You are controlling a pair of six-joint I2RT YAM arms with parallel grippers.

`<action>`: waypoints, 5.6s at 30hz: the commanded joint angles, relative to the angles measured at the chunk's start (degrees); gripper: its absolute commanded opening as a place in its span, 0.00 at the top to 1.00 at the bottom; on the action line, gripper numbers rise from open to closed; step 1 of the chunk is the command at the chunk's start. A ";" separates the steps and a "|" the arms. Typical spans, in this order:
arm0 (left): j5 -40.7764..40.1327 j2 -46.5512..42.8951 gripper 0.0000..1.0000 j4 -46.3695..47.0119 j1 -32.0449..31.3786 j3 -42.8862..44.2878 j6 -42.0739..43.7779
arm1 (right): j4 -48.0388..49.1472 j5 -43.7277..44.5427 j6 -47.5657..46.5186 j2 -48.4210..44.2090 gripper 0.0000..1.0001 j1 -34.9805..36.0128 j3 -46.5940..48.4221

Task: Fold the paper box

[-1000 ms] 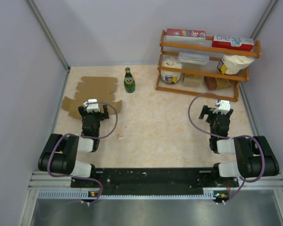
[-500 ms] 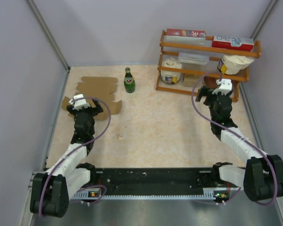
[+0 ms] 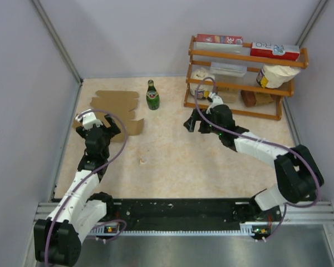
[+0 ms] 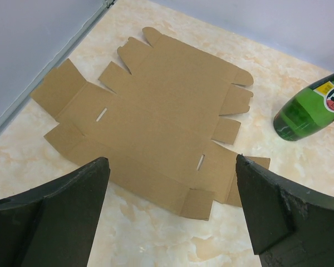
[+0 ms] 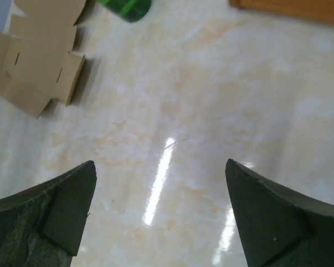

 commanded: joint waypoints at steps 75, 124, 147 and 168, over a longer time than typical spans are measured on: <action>3.11 -18.20 0.30 -21.76 -0.01 22.38 -3.33 | -23.89 -21.15 -16.24 18.89 1.00 23.23 54.18; 94.97 -1.25 0.08 0.16 -13.95 30.56 -6.00 | -81.04 -31.17 -19.34 -14.79 1.00 17.87 43.98; 75.80 14.04 0.25 -16.14 -37.44 35.30 11.08 | -79.45 -31.61 -19.69 -14.53 1.00 17.96 44.42; 79.75 19.49 0.83 -13.77 -41.14 35.66 8.72 | -78.75 -27.66 -20.57 -16.20 0.92 17.96 43.89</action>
